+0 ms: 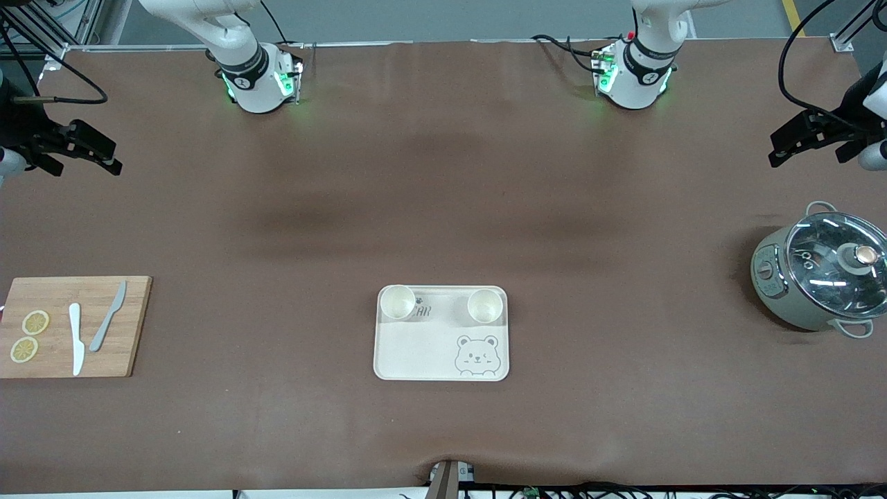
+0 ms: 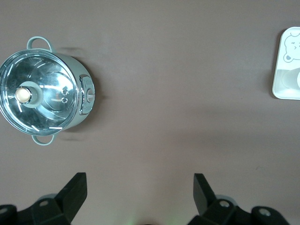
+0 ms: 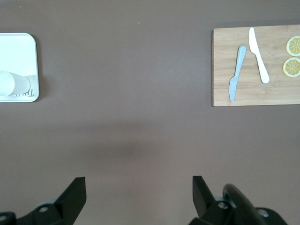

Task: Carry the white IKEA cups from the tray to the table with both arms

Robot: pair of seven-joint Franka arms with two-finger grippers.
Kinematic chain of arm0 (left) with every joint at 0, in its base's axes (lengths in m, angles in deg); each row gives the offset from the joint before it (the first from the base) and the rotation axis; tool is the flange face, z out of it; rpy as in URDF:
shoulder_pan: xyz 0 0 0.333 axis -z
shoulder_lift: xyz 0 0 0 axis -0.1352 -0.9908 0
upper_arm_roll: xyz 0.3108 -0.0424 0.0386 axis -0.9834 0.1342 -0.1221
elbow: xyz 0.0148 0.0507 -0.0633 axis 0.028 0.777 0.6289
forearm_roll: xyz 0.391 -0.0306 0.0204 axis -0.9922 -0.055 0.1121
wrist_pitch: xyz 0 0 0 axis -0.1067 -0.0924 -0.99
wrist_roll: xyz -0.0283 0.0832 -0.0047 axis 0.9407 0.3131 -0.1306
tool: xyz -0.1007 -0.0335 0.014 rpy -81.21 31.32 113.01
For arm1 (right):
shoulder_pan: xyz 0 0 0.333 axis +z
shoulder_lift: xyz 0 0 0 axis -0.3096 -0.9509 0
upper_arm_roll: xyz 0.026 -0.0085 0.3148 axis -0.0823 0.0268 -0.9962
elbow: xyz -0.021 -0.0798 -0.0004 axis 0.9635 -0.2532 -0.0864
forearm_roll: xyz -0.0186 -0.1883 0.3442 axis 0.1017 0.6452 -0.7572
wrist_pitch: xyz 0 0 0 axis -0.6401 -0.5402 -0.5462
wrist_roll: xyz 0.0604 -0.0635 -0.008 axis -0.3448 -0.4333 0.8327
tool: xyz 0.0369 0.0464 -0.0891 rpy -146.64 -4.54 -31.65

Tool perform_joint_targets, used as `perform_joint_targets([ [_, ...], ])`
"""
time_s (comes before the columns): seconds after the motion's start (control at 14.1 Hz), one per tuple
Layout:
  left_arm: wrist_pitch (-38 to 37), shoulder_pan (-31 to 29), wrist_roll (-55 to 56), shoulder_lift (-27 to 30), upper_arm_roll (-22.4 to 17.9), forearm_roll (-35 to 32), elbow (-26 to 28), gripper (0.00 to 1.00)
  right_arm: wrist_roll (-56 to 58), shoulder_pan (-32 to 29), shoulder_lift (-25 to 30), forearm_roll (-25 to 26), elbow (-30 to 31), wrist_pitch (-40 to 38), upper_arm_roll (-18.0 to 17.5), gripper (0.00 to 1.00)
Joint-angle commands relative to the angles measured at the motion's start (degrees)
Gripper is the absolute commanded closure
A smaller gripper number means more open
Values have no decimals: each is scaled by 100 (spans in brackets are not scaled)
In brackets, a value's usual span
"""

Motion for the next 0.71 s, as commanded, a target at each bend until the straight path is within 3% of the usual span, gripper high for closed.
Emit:
perform_joint_targets([
  [0.0, -91, 4, 18, -163, 48, -145, -140, 0, 4, -40, -198, 58, -290, -76, -17, 0],
  [0.36, 136, 338, 325, -646, 215, -119, -140, 0, 48, 13, -1198, 93, -793, -243, -17, 0],
  [0.64, 820, 742, 712, -1191, 365, -153, -148, 0, 214, -109, -1569, 146, -1046, -207, 1, 0],
])
